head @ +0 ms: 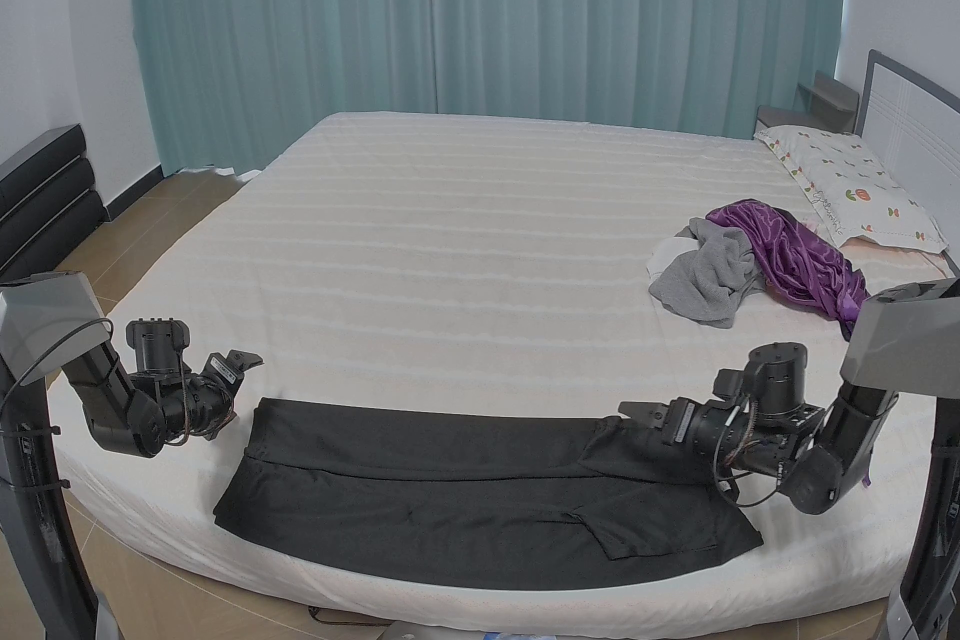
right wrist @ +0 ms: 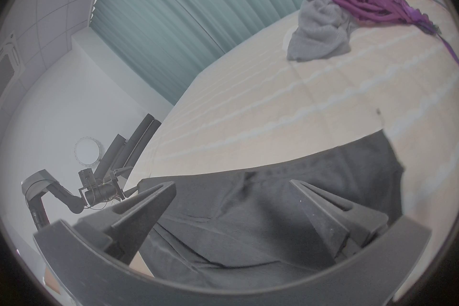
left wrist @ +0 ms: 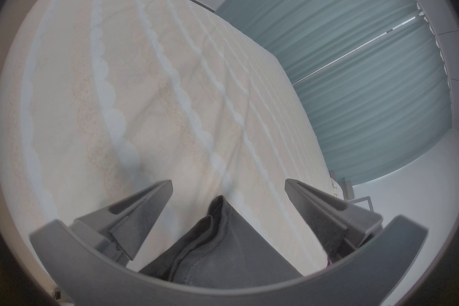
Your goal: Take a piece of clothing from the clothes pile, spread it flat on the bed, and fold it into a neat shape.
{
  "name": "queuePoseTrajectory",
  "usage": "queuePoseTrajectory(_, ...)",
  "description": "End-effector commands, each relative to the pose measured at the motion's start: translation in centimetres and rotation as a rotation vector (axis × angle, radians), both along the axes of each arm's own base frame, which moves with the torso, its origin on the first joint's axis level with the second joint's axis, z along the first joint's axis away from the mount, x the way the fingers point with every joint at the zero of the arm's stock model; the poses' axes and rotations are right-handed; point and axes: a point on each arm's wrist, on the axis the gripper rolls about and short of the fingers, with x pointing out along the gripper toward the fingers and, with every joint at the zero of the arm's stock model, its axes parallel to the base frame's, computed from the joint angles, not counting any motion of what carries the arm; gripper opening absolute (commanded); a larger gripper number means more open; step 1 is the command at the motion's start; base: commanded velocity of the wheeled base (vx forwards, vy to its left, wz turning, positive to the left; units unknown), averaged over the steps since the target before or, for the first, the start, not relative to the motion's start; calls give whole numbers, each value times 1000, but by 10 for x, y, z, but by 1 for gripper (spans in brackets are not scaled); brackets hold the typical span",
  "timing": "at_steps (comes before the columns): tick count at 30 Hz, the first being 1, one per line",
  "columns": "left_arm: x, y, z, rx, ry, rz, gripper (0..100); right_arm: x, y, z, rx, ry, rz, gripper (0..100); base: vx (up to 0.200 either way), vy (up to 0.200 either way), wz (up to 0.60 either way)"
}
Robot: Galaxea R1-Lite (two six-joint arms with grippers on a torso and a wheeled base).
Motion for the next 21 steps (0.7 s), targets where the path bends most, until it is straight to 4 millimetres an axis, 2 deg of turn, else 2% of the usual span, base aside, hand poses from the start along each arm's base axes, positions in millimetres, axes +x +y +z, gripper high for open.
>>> queuePoseTrajectory(1, 0, 0, 0, -1, 0, 1, 100, 8, 40, -19, 5, 57, 39, 100, 0, 0, 0)
queuePoseTrajectory(13, 0, 0, 0, 1, 1, 1, 100, 30, 59, -28, 41, 82, 35, 100, 0, 0, 0)
queuePoseTrajectory(21, 0, 0, 0, 1, 0, 1, 100, 24, 70, -34, 29, 108, 67, 100, 0, 0, 0)
